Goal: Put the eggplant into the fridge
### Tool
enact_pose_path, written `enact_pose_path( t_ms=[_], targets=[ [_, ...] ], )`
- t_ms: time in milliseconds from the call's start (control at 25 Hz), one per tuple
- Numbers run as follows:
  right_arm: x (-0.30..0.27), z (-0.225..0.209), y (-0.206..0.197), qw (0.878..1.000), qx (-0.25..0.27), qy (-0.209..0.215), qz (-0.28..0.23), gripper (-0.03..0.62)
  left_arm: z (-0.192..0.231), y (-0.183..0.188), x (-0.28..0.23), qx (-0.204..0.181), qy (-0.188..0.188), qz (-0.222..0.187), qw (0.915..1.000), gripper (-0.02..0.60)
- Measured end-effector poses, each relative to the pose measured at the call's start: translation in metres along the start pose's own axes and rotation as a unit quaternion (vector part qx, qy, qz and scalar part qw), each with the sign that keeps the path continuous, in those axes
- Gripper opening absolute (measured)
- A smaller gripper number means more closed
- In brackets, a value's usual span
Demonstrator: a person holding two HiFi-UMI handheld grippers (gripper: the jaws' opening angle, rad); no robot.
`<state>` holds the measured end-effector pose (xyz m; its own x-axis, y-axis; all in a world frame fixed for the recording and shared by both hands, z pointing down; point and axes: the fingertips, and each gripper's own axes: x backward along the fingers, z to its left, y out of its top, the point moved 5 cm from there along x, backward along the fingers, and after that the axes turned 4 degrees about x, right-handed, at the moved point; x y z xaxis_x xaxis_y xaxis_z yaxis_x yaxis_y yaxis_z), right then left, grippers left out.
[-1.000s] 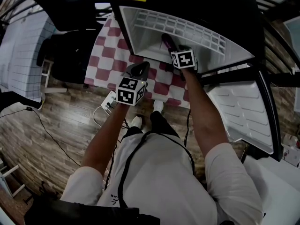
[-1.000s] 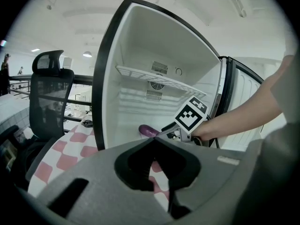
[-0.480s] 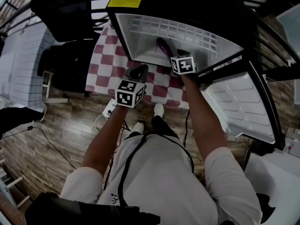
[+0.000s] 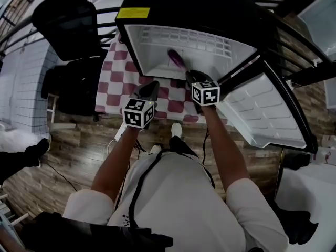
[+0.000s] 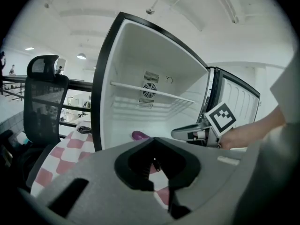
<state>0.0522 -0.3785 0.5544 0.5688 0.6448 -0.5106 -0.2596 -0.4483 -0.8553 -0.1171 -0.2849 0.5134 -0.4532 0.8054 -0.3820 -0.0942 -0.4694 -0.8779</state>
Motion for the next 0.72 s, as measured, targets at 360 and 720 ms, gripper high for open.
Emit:
enact_pose_path(
  t_ms=[360,720],
  targets=[
    [0.087,0.038,0.001,0.995,-0.055,-0.009,-0.086,0.006,-0.027,0.006,0.037,-0.010,-0.033,-0.027,0.9990,0.006],
    [0.183,0.086,0.004,0.985,-0.072,-0.019,-0.158,0.006,-0.049,0.012,0.095,-0.019,-0.058,-0.062,0.9962,0.006]
  ],
)
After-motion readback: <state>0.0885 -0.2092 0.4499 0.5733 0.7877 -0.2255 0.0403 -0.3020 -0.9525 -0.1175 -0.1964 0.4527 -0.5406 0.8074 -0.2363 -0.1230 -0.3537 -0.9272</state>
